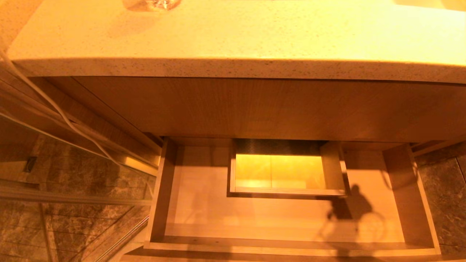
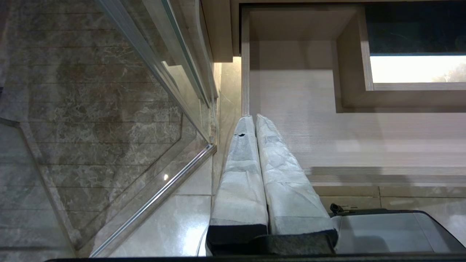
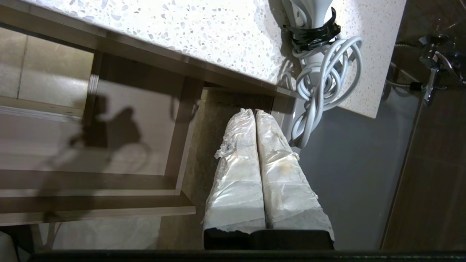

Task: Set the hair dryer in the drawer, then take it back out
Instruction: Place it on the countertop, then close the drawer

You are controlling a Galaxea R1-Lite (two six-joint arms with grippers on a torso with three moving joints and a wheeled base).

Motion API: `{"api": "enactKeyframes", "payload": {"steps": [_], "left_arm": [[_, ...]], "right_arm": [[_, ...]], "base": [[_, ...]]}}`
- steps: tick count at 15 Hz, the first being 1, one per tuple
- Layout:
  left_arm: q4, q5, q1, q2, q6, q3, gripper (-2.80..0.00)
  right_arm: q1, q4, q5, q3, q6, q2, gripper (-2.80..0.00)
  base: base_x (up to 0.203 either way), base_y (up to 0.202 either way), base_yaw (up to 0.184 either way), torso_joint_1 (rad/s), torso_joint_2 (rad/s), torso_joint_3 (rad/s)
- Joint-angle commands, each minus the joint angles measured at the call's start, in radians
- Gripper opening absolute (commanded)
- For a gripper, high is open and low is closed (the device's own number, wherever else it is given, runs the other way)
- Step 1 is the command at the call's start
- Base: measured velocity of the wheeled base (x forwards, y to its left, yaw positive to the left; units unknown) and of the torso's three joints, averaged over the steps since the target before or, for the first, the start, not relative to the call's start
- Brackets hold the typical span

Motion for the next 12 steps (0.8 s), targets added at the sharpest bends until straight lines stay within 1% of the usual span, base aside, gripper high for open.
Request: {"api": "enactKeyframes", "payload": {"steps": [1,5,12], "left_arm": [[0.0,0.0,0.0,0.0,0.0,0.002,-2.8],[0.0,0.0,0.0,0.0,0.0,0.002,-2.8],[0.0,0.0,0.0,0.0,0.0,0.002,-2.8]], "right_arm": [[-0.001,0.003,0.001,-0.003,-0.003,0.002,-2.8],[0.0,-0.003,0.003,0.001,-0.003,0.0,-2.8],[0.0,-0.001,0.002,0.004,-0.005,0.0,-2.8]], "base": [[0.0,0.0,0.0,-0.163,0.04,-0.14],[0.0,0.0,0.0,-0.328,0.03,-0.28],[0.0,0.0,0.0,-0.339,0.0,-0.351]]}}
